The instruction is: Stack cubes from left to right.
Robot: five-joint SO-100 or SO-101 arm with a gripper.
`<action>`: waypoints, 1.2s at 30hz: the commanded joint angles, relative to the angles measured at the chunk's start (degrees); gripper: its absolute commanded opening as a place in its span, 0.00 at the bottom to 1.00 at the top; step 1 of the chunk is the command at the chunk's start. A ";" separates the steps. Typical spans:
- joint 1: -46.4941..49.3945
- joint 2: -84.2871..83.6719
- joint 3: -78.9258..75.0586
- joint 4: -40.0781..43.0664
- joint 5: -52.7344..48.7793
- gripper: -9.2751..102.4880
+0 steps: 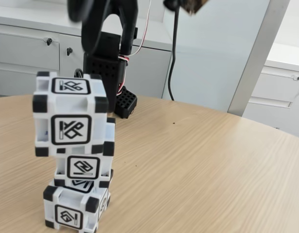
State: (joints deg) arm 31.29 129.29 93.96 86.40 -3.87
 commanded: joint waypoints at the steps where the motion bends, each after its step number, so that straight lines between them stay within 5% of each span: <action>1: -0.35 6.59 -0.62 0.18 1.14 0.19; 5: -4.13 11.60 -0.53 0.18 1.32 0.08; 16: -21.27 20.92 -0.35 -0.70 3.69 0.08; 30: -30.15 43.33 0.18 -0.79 7.73 0.08; 36: -31.20 47.90 12.04 -4.13 6.68 0.08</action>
State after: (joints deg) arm 0.53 175.69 101.16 85.43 3.25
